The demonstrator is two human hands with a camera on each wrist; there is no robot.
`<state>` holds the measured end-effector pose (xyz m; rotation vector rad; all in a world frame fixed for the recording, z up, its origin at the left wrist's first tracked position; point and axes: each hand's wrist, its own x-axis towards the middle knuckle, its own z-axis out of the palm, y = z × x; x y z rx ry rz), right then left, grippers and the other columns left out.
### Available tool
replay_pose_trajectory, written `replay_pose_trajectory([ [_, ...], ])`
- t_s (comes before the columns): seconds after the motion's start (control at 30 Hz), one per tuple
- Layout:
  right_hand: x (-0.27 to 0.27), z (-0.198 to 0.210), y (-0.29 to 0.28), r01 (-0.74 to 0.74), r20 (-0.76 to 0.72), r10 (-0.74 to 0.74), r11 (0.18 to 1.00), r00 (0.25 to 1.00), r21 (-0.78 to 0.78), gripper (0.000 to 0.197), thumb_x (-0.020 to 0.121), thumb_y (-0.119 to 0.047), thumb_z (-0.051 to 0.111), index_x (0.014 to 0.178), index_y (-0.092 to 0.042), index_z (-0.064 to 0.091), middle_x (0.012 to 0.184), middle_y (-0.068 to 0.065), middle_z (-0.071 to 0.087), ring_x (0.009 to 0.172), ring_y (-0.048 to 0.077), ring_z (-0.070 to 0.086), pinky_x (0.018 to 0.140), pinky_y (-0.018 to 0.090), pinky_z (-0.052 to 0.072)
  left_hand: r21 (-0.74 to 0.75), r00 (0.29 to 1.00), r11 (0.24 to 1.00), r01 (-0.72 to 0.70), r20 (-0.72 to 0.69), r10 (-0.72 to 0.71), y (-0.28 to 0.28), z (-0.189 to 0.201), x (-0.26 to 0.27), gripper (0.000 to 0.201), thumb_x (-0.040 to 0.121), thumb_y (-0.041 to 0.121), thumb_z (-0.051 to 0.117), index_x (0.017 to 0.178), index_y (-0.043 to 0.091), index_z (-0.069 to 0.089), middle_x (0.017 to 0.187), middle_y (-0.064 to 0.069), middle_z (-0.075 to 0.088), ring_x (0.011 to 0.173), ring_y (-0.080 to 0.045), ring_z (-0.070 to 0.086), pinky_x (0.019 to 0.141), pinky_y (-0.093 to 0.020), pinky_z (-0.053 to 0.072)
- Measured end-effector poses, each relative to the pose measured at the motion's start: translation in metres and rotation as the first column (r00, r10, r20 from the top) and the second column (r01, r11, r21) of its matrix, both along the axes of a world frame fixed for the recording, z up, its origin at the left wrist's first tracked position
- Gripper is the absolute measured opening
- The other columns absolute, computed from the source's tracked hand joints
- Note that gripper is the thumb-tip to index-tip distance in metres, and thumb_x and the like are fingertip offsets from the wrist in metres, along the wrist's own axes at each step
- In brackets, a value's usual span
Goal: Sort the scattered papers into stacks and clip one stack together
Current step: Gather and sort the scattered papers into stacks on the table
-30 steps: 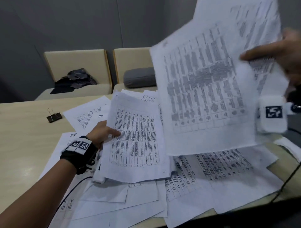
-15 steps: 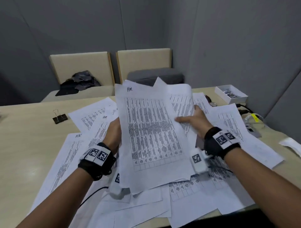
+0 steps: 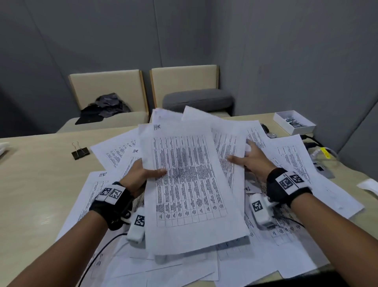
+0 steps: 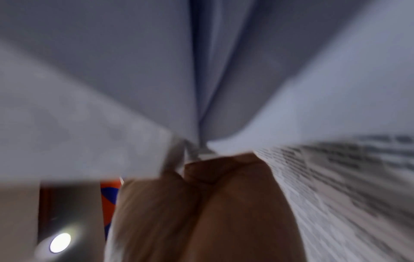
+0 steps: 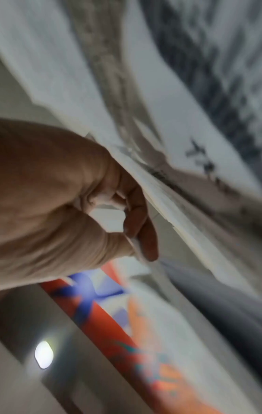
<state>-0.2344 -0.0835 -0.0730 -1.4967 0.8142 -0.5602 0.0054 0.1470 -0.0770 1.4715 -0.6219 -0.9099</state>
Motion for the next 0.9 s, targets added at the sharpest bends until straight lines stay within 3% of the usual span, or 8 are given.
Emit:
replay_pose_trajectory([
  [0.13,0.009,0.005,0.008,-0.047,-0.248,-0.036,0.945,0.968,-0.323,0.129,0.054,-0.045,0.093,0.154,-0.025,0.013,0.147,0.009,0.049,0.134,0.028,0.047,0.111,0.046,0.041,-0.032,0.999,0.999,0.028,0.019,-0.028,0.001,0.001,-0.001,0.032,0.076,-0.008,0.068,0.108,-0.001,0.064,0.096,-0.013,0.076,0.086,-0.022,0.074,0.067,-0.025,0.058],
  [0.27,0.029,0.013,0.026,-0.211,-0.382,0.076,0.922,0.921,-0.325,0.135,0.066,-0.04,0.088,0.156,-0.019,-0.01,0.16,0.017,0.026,0.143,0.034,0.036,0.116,0.039,0.031,0.04,0.99,0.996,0.074,0.115,-0.078,-0.007,-0.005,-0.001,0.036,0.082,-0.004,0.07,0.117,-0.002,0.062,0.109,-0.016,0.073,0.096,-0.028,0.07,0.074,-0.028,0.057],
  [0.33,0.033,0.013,0.028,-0.166,-0.355,0.047,0.935,0.934,-0.313,0.123,0.074,-0.037,0.084,0.157,-0.017,-0.004,0.157,0.016,0.032,0.139,0.028,0.041,0.113,0.036,0.035,0.034,0.982,0.998,0.052,0.178,-0.057,-0.006,-0.004,0.0,0.039,0.079,-0.003,0.073,0.116,0.0,0.062,0.105,-0.013,0.074,0.091,-0.027,0.07,0.071,-0.03,0.056],
  [0.43,0.029,0.022,0.03,-0.105,-0.078,0.091,0.973,0.993,-0.205,0.095,0.079,-0.046,0.078,0.152,-0.017,0.025,0.141,-0.005,0.047,0.128,0.013,0.045,0.107,0.033,0.038,-0.037,0.975,0.998,-0.051,0.213,0.058,-0.003,0.01,0.0,0.042,0.075,-0.003,0.076,0.115,-0.001,0.062,0.102,-0.015,0.074,0.085,-0.03,0.071,0.066,-0.032,0.056],
  [0.5,0.027,0.033,0.034,-0.183,0.17,0.18,0.983,0.969,0.001,0.085,0.079,-0.07,0.062,0.146,-0.022,0.04,0.142,-0.003,0.056,0.134,0.023,0.05,0.109,0.047,0.042,-0.132,0.964,0.982,-0.131,0.212,0.157,-0.003,0.027,0.0,0.043,0.074,-0.007,0.074,0.115,-0.003,0.06,0.104,-0.018,0.072,0.087,-0.032,0.071,0.067,-0.035,0.059],
  [0.57,0.026,0.056,0.042,-0.288,0.384,0.235,0.954,0.893,0.087,0.062,0.09,-0.061,0.04,0.137,-0.022,0.05,0.137,0.001,0.062,0.13,0.023,0.056,0.105,0.045,0.048,-0.239,0.947,0.954,-0.183,0.218,0.236,-0.003,0.051,-0.003,0.045,0.075,-0.009,0.073,0.117,-0.005,0.059,0.107,-0.018,0.071,0.089,-0.029,0.072,0.075,-0.039,0.061],
  [0.77,0.045,0.129,0.058,-0.016,0.317,0.149,0.922,0.936,-0.387,0.042,0.073,-0.02,0.085,0.109,-0.015,0.063,0.111,0.001,0.072,0.101,0.004,0.07,0.087,0.02,0.054,-0.451,0.949,0.884,-0.126,0.206,0.24,-0.013,0.123,-0.009,0.051,0.072,-0.001,0.077,0.119,-0.007,0.058,0.117,-0.024,0.067,0.105,-0.039,0.066,0.091,-0.054,0.054],
  [0.9,0.051,0.13,0.06,0.0,0.288,0.131,0.911,0.949,-0.412,0.076,0.062,-0.035,0.092,0.121,-0.002,0.057,0.118,0.011,0.069,0.11,0.022,0.068,0.097,0.044,0.054,-0.427,0.946,0.903,-0.047,0.271,0.177,-0.012,0.126,-0.012,0.06,0.072,0.002,0.078,0.128,-0.001,0.055,0.121,-0.016,0.068,0.111,-0.032,0.065,0.095,-0.052,0.052],
])
